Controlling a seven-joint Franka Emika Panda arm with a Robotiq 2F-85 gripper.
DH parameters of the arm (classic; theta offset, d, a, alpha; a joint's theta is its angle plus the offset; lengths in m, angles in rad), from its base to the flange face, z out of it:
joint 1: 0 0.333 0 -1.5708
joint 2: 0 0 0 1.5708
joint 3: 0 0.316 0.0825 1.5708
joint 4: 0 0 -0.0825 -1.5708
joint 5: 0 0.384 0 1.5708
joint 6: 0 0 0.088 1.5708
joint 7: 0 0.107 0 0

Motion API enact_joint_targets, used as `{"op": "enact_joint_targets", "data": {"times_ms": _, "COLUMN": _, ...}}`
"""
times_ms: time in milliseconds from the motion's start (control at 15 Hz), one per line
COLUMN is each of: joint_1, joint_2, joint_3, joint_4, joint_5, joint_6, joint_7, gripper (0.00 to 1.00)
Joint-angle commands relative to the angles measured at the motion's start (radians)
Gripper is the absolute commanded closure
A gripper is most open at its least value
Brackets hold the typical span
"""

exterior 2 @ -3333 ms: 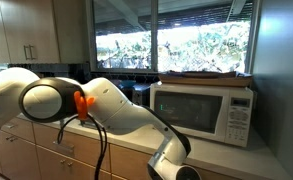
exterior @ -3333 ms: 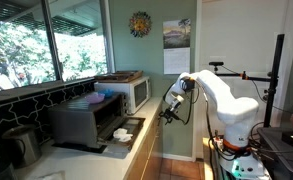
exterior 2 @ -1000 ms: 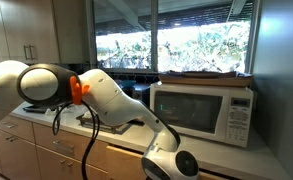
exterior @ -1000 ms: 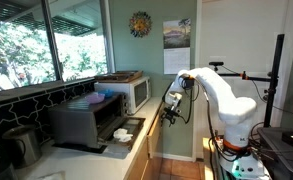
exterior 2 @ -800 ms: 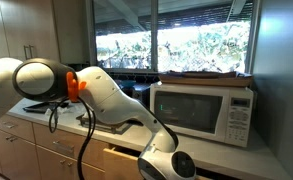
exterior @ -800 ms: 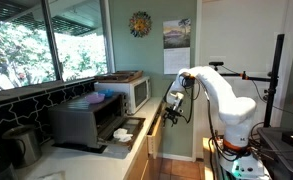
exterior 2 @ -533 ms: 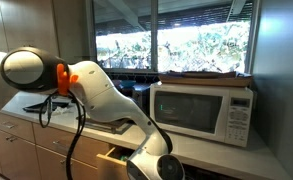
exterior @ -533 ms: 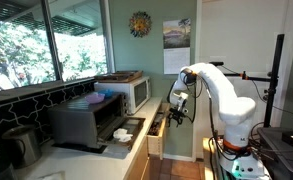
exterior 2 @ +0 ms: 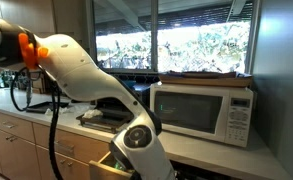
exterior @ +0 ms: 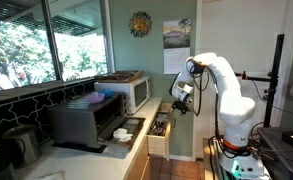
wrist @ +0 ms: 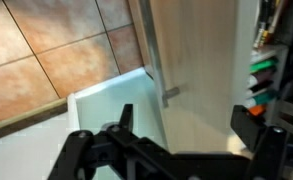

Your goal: Open the far right drawer

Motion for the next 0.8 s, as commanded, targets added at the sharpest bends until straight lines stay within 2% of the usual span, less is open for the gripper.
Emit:
{"op": "enact_joint_targets", "data": {"times_ms": 0, "joint_1": 0.012, "joint_2": -0.195, "joint_3": 0.049, "joint_4": -0.093, "joint_5": 0.084, "joint_6": 0.077, "joint_7": -0.160, "gripper": 0.00}}
{"op": "enact_joint_targets", "data": {"times_ms": 67, "joint_1": 0.012, "joint_2": -0.233, "joint_3": 0.054, "joint_4": -0.106, "joint_5": 0.080, "joint_6": 0.041, "joint_7": -0.171, "gripper": 0.00}}
{"op": "enact_joint_targets", "data": {"times_ms": 267, "joint_1": 0.004, "joint_2": -0.267, "joint_3": 0.024, "joint_4": -0.125, "joint_5": -0.051, "joint_6": -0.169, "joint_7": -0.051, "gripper": 0.00}}
{"op": "enact_joint_targets", "data": {"times_ms": 333, "joint_1": 0.025, "joint_2": -0.272, "joint_3": -0.018, "joint_4": -0.126, "joint_5": -0.101, "joint_6": -0.243, "joint_7": -0.015, "gripper": 0.00}}
{"op": "enact_joint_targets", "data": {"times_ms": 467, "joint_1": 0.022, "joint_2": -0.256, "joint_3": -0.062, "joint_4": -0.112, "joint_5": -0.224, "joint_6": -0.363, "joint_7": 0.079, "gripper": 0.00}}
{"op": "enact_joint_targets", "data": {"times_ms": 600, "joint_1": 0.026, "joint_2": -0.237, "joint_3": -0.094, "joint_4": -0.093, "joint_5": -0.308, "joint_6": -0.374, "joint_7": 0.141, "gripper": 0.00}}
{"op": "enact_joint_targets", "data": {"times_ms": 667, "joint_1": 0.024, "joint_2": -0.247, "joint_3": -0.073, "joint_4": -0.098, "joint_5": -0.239, "joint_6": -0.350, "joint_7": 0.082, "gripper": 0.00}}
{"op": "enact_joint_targets", "data": {"times_ms": 733, "joint_1": 0.022, "joint_2": -0.246, "joint_3": -0.080, "joint_4": -0.097, "joint_5": -0.248, "joint_6": -0.352, "joint_7": 0.088, "gripper": 0.00}}
